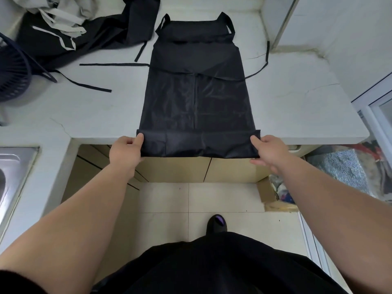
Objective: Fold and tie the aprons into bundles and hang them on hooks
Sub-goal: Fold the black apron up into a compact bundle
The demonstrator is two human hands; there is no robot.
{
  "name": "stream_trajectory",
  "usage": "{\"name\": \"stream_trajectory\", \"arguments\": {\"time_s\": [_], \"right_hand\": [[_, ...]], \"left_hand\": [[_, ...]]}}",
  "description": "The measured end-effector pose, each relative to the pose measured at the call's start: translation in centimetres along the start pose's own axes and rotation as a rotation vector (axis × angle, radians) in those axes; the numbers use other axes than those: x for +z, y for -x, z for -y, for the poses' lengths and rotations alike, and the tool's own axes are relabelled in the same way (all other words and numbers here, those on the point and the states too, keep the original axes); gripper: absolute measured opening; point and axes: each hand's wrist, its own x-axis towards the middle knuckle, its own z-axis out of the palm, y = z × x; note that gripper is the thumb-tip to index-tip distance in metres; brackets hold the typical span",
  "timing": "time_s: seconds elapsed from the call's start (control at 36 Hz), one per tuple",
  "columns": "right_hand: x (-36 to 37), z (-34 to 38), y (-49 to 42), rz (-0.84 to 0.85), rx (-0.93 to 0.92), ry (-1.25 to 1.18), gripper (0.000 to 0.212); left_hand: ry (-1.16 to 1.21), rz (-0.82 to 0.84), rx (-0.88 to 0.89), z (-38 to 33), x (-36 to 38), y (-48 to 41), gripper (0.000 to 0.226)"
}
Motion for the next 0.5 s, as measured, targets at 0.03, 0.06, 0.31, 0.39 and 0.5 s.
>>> {"name": "stream_trajectory", "arguments": {"time_s": [0.03, 0.06, 0.31, 0.39, 0.5], "right_hand": [[-0.1, 0.1, -0.1, 0.007, 0.011, -0.025, 0.032], [-0.2, 0.1, -0.2, 0.012, 0.013, -0.041, 0.029], [-1.6, 0.9, -1.4, 0.024, -0.080, -0.003, 0.019], [-1.9, 2.0, -1.3, 0.103, 0.012, -0.087, 0.019], [-2.4, 3.0, -1.7, 0.149, 0.101, -0.202, 0.010]], "left_hand": [[0.038, 0.008, -0.015, 0.0, 0.0, 0.1, 0.027], [0.043, 0.006, -0.019, 0.0, 0.0, 0.1, 0.026], [0.089, 0.013, -0.013, -0.6, 0.1, 0.0, 0.018], [0.092, 0.096, -0.060, -1.1, -0.3, -0.1, 0.010], [0.139, 0.171, -0.115, -2.0, -0.8, -0.2, 0.019]]}}
